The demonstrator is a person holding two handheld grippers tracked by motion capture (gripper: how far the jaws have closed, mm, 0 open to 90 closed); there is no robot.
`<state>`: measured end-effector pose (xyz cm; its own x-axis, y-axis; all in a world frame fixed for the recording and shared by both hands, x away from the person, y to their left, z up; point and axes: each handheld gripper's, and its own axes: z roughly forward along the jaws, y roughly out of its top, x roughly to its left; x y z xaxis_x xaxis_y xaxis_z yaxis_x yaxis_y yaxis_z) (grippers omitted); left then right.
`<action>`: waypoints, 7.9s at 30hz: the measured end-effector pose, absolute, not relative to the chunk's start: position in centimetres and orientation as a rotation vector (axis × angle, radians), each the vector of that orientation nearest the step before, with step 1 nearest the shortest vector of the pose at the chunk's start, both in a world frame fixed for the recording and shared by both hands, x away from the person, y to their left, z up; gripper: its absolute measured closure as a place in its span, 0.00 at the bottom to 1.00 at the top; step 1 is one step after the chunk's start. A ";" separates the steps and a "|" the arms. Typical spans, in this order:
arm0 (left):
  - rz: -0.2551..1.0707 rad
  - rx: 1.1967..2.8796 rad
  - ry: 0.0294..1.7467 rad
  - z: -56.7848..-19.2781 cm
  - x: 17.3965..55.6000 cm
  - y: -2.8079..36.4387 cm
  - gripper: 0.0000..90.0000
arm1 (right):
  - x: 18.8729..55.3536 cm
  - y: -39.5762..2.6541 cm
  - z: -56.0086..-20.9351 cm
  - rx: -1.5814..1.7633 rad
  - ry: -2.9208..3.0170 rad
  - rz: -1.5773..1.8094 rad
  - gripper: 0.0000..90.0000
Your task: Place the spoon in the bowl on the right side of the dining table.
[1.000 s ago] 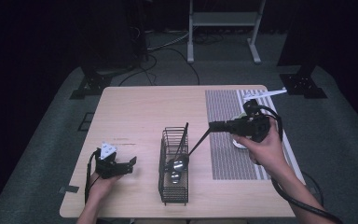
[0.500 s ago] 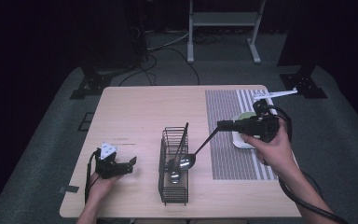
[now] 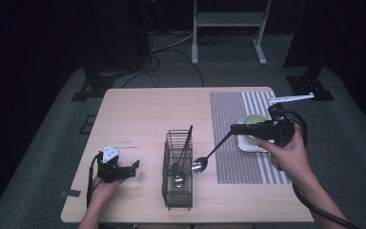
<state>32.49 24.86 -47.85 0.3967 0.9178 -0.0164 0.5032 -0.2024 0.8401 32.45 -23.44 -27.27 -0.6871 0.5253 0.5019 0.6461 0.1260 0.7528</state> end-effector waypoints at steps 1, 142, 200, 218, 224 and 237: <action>0.648 1.848 1.226 -47.8 32.5 24.9 0.00 | 32.5 -23.4 -27.3 -1.187 -2.269 -1.616 0.98; 0.650 1.851 1.231 -47.8 32.5 24.9 0.00 | 35.7 -35.1 -37.6 -1.741 -2.015 -1.534 0.98; 0.648 1.850 1.229 -47.8 32.5 24.9 0.00 | 39.5 -37.0 -34.6 -1.941 -1.916 -1.638 0.98; 0.647 1.849 1.229 -47.8 32.5 24.9 0.00 | 40.1 -38.3 -33.3 -2.022 -1.876 -1.670 0.98; 0.645 1.848 1.231 -47.8 32.5 24.9 0.00 | 40.1 -39.2 -33.2 -2.061 -1.856 -1.677 0.98; 0.648 1.847 1.231 -47.8 32.6 24.9 0.00 | 40.2 -40.4 -33.1 -2.131 -1.828 -1.677 0.98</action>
